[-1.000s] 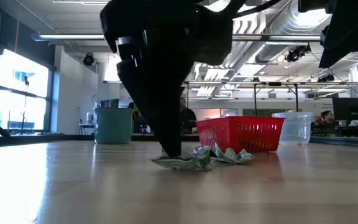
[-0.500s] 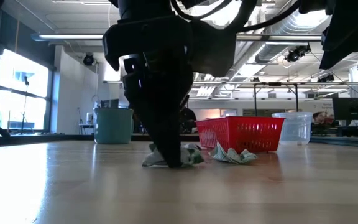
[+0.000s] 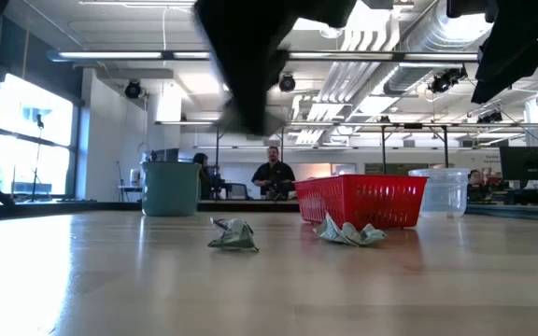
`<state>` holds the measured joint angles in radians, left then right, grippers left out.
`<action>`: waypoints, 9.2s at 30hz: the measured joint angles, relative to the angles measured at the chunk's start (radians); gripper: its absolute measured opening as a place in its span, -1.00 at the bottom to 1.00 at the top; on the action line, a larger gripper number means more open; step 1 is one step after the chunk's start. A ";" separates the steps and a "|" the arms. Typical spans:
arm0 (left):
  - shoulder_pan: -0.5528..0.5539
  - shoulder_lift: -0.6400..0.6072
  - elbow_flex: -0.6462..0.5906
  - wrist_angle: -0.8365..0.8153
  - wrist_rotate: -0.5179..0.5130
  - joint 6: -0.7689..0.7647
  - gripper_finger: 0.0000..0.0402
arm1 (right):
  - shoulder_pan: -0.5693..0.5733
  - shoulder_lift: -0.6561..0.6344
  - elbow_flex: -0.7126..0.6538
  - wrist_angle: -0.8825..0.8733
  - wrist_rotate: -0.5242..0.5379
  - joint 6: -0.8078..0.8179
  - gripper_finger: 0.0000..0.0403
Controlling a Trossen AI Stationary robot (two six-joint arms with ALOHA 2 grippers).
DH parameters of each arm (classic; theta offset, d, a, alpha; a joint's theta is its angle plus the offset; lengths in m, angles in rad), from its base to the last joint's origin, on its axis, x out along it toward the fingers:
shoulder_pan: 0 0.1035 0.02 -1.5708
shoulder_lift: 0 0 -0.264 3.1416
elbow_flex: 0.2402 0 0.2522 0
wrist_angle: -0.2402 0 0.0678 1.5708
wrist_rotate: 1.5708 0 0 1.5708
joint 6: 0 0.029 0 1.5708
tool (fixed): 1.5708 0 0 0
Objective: Pick and place items into bin
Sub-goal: Put the stevia packet into the orange bin, then put the truvia packet into the orange bin, then put the stevia packet into the orange bin
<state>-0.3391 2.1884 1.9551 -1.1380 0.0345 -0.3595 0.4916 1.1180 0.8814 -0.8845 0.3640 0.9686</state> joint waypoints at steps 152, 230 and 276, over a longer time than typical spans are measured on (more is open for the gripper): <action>-0.034 -0.175 -0.582 0.583 -0.144 -0.876 -0.02 | -0.099 -0.065 0.000 -0.079 -0.001 0.086 0.45; 0.138 -0.121 -0.199 0.250 -0.146 -0.595 0.43 | -0.050 -0.210 0.000 -0.175 0.139 0.131 0.45; 0.173 -0.124 -0.198 0.400 -0.380 -0.599 -0.86 | -0.097 -0.156 0.000 -0.173 0.116 0.070 0.45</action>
<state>-0.1659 2.0648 1.7575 -0.7383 -0.3458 -0.9588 0.3946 0.9623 0.8818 -1.0573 0.4797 1.0389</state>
